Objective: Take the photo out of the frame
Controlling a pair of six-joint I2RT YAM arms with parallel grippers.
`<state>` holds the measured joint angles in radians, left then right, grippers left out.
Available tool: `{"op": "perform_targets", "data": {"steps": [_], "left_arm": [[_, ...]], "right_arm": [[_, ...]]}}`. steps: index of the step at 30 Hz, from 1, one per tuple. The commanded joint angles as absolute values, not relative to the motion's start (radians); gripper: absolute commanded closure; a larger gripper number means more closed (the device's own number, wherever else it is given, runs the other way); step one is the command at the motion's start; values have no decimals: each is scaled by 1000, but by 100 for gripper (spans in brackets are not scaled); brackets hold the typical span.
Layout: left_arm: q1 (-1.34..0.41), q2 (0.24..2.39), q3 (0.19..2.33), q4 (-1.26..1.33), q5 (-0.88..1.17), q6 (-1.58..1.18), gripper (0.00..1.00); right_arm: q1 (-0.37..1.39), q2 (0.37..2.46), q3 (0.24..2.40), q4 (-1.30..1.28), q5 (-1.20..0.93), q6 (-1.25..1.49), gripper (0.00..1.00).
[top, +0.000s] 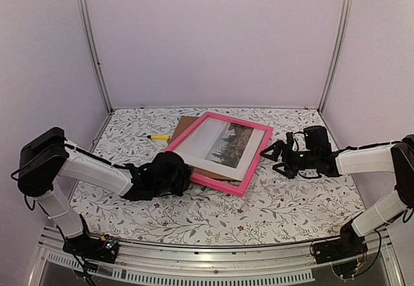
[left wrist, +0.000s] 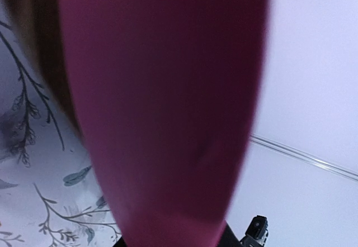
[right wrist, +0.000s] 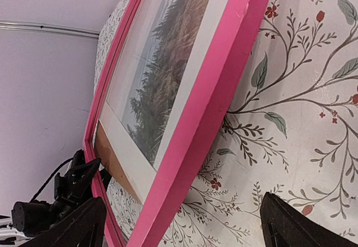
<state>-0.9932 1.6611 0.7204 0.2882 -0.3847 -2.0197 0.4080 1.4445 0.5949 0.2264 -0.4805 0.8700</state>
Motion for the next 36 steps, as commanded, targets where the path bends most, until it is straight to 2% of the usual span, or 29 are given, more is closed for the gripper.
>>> {"op": "perform_targets", "data": {"steps": [1,4,5,6,10,12,15,17,25,29,36], "left_arm": [[-1050,1746,655,168,-196,-2183,100],[-1069,1776,654,170,-187,-2209,100],[-1074,1779,653,168,-183,-2218,94],[-1079,1777,650,162,-181,-2227,87],[-1090,1746,648,95,-186,-2240,45],[-1092,1723,648,55,-189,-2236,28],[-1093,1687,657,-29,-190,-2200,9],[-1094,1662,668,-103,-191,-2170,2],[-1069,1537,716,-386,-217,-1939,1],[-1013,1491,803,-519,-233,-1691,1],[-869,1468,972,-570,-259,-1152,1]], "right_arm": [[398,1413,593,168,-480,806,1],[397,1410,603,146,-480,783,1],[398,1409,607,137,-480,777,1],[398,1410,613,127,-478,766,1],[397,1424,642,82,-469,728,1],[398,1429,648,68,-455,713,1],[398,1432,658,52,-442,699,1],[398,1437,670,39,-434,687,1],[398,1471,724,-36,-362,638,1],[398,1490,756,-77,-322,614,1],[398,1517,794,-139,-248,583,1]]}}
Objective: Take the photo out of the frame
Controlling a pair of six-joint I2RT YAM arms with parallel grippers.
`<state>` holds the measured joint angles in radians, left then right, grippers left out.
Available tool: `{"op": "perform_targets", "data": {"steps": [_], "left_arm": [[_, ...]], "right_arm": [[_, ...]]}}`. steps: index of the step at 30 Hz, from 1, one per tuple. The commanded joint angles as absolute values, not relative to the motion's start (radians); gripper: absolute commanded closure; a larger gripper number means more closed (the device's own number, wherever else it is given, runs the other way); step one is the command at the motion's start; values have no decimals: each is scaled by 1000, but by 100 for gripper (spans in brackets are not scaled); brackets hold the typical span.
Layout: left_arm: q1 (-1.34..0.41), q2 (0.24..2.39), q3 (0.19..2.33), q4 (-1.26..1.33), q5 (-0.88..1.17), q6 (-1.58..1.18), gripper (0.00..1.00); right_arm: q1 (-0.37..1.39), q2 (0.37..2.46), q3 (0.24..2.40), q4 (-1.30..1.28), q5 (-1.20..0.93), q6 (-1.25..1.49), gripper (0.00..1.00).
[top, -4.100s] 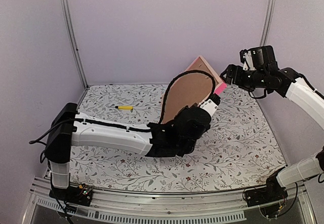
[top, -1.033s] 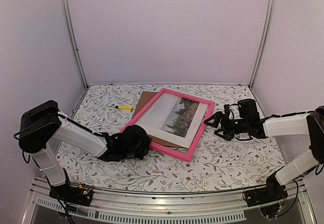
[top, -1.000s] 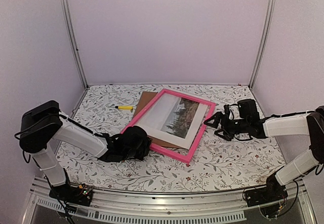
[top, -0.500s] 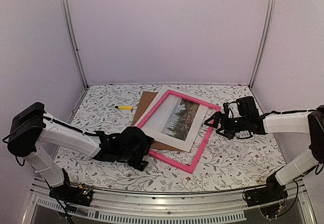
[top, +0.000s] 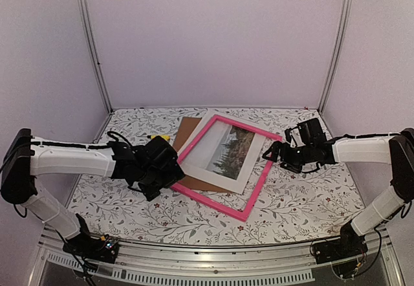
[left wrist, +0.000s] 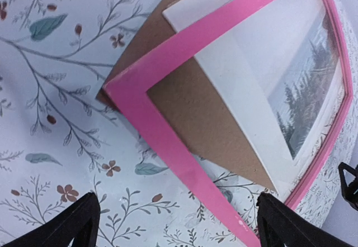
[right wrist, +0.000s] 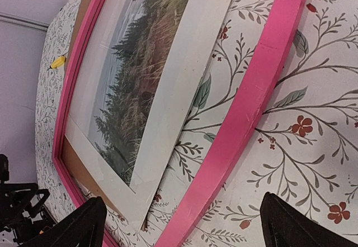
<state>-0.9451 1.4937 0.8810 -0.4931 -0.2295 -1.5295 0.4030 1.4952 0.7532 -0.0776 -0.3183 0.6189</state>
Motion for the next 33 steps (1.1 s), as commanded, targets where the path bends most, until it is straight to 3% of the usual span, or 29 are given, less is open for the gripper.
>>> {"op": "perform_targets", "data": {"steps": [1,9,17,25,33], "left_arm": [[-850,1473,997,-566,-264,-1080,0],[-717,1666,1246,-467,-198,-647,2],[-657,1954,1476,-436,-206,-439,8],[-652,2167,1702,-498,-187,-304,25],[-641,2246,1754,-521,-220,-285,40]], "right_arm": [[398,1525,801,-154,-236,577,1],[398,1570,855,-215,-128,551,4],[410,1608,907,-246,-103,566,10],[441,1661,963,-289,-81,563,17],[462,1688,993,-298,-69,570,20]]}}
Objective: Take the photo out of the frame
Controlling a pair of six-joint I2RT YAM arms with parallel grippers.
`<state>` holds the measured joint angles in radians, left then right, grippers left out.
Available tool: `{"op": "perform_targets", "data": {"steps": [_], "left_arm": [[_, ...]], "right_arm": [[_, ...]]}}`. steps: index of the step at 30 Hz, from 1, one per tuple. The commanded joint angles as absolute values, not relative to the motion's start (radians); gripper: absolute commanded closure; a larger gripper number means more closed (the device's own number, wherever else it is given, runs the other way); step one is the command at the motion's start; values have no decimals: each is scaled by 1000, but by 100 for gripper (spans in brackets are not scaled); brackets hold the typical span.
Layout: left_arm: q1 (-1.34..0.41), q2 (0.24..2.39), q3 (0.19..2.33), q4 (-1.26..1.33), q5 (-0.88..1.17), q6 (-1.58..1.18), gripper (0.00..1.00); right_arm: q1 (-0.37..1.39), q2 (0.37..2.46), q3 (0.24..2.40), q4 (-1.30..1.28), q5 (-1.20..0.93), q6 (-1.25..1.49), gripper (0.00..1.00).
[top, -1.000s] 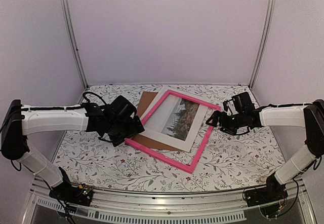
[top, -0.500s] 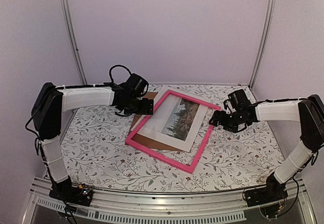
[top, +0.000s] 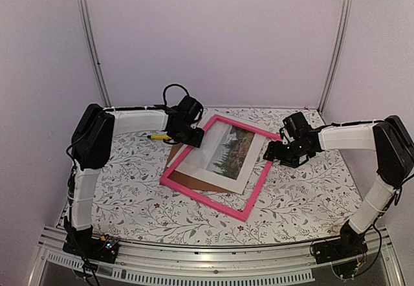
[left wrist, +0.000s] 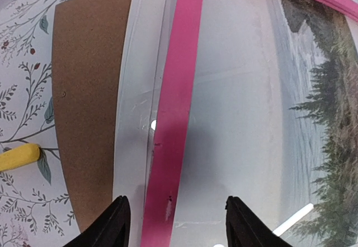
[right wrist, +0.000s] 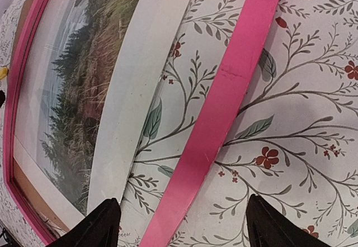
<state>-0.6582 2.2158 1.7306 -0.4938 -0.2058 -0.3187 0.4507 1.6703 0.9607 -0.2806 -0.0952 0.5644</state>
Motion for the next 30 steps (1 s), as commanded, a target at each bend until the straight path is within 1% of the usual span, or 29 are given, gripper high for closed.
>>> {"op": "perform_targets", "data": {"steps": [1,3,14,20,30], "left_arm": [[-639,2252,1756,-520,-217,-281,42],[-635,2266,1760,-520,-214,-278,44],[-617,2310,1764,-515,-194,-256,49],[-615,2312,1765,-515,-191,-244,60],[-620,2306,1758,-514,-193,-236,81]], "right_arm": [[463,1689,996,-300,-68,569,20],[463,1692,1000,-303,-66,568,20],[469,1692,999,-311,-60,561,21],[470,1677,1005,-320,-60,559,21],[469,1630,1044,-367,-38,537,21]]}}
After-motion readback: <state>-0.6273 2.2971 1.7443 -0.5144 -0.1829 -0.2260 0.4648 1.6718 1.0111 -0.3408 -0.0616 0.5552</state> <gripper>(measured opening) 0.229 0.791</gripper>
